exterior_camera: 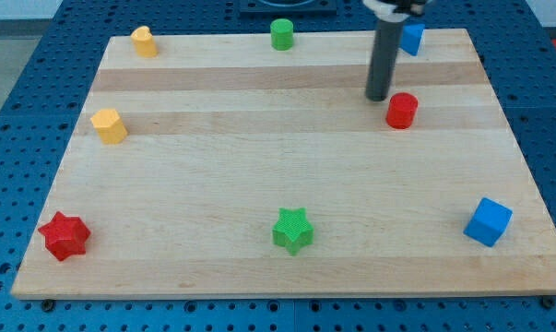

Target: Move the red circle towards the center left side of the board

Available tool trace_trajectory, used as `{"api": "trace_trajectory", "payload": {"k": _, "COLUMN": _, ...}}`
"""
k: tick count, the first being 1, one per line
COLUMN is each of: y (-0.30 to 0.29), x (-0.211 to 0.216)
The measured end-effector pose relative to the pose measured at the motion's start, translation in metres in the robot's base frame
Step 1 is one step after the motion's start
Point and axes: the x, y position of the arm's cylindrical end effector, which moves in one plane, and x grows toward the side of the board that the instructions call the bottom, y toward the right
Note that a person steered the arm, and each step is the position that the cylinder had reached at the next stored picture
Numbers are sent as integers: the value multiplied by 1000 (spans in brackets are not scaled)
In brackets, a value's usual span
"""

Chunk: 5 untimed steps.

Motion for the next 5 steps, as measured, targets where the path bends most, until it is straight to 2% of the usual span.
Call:
{"api": "trace_trajectory", "payload": {"k": 1, "y": 71, "x": -5}}
{"api": "trace_trajectory", "payload": {"k": 2, "y": 86, "x": 26}}
{"api": "trace_trajectory", "payload": {"k": 3, "y": 19, "x": 43}}
{"api": "trace_trajectory", "payload": {"k": 5, "y": -173, "x": 43}}
